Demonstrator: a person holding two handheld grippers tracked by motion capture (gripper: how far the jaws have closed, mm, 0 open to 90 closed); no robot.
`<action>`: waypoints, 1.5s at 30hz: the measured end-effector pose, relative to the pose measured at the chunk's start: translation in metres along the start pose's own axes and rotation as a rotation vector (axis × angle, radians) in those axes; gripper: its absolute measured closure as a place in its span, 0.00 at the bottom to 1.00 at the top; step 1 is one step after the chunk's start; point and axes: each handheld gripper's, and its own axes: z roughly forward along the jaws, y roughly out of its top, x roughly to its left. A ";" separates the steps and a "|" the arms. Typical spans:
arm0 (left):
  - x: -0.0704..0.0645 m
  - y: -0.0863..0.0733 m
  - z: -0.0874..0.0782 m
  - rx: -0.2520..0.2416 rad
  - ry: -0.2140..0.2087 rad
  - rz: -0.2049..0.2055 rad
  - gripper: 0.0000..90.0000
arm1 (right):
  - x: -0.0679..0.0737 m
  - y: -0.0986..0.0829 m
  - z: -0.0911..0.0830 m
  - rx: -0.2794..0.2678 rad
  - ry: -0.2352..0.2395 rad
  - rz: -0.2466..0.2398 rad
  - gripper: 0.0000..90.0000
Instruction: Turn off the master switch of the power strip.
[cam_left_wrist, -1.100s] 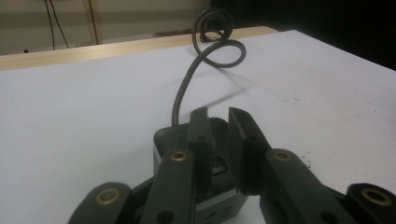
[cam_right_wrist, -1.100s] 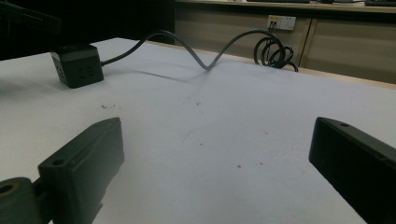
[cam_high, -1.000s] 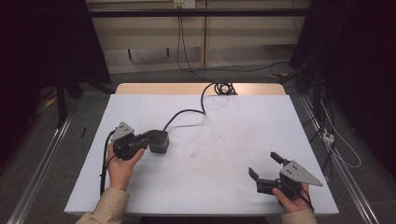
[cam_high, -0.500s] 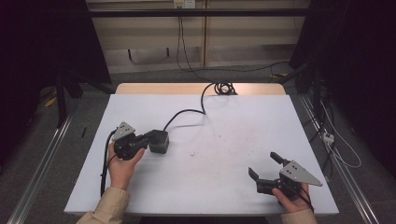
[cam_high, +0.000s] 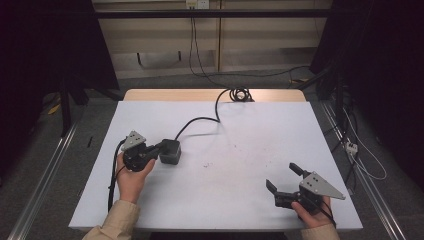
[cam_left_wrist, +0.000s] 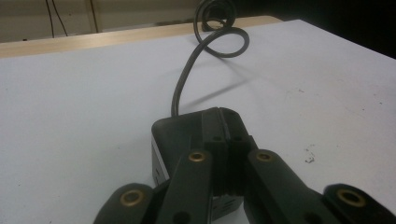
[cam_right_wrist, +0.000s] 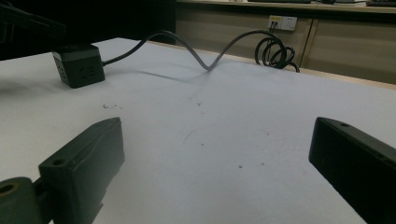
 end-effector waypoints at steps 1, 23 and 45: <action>0.000 0.000 0.000 0.002 -0.002 0.001 1.00 | 0.000 0.000 0.000 0.001 -0.001 0.000 0.03; -0.003 -0.002 0.006 0.052 0.008 0.008 1.00 | 0.000 0.000 0.000 -0.001 0.000 0.000 0.03; -0.005 -0.002 0.007 0.064 0.036 0.041 1.00 | 0.000 0.000 0.000 -0.001 0.002 -0.001 0.03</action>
